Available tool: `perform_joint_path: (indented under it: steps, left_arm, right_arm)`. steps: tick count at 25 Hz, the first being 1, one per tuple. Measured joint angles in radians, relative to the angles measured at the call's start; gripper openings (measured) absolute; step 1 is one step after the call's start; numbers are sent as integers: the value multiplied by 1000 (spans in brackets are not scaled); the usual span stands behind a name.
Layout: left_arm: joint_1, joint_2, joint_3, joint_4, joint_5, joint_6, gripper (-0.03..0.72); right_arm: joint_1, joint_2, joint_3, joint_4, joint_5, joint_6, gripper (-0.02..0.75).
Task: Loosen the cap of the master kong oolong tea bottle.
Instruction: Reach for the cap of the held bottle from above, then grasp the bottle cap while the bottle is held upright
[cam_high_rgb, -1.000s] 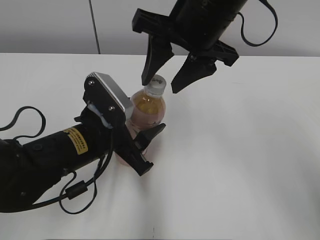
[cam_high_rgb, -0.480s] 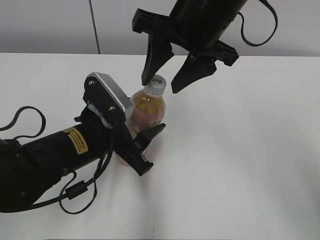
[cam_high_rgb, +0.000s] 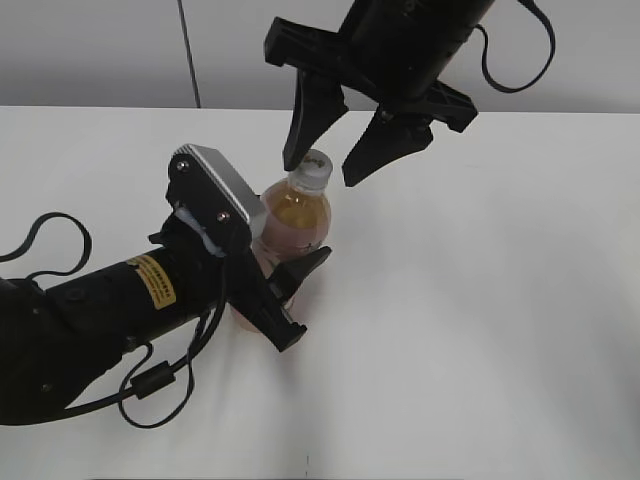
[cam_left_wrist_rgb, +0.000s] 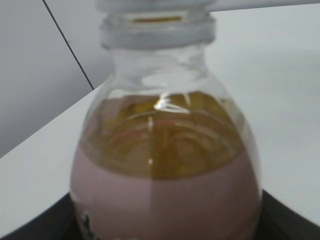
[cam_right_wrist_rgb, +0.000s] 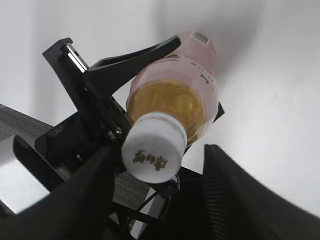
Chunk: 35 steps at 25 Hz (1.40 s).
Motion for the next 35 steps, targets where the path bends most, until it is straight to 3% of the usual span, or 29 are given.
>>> perform_joint_path:
  steps: [15, 35]
  left_arm:
    - [0, 0, 0, 0, 0, 0, 428]
    - [0, 0, 0, -1, -1, 0, 428]
  right_arm:
    - [0, 0, 0, 3, -30, 5, 425]
    - [12, 42, 0, 14, -21, 3, 321]
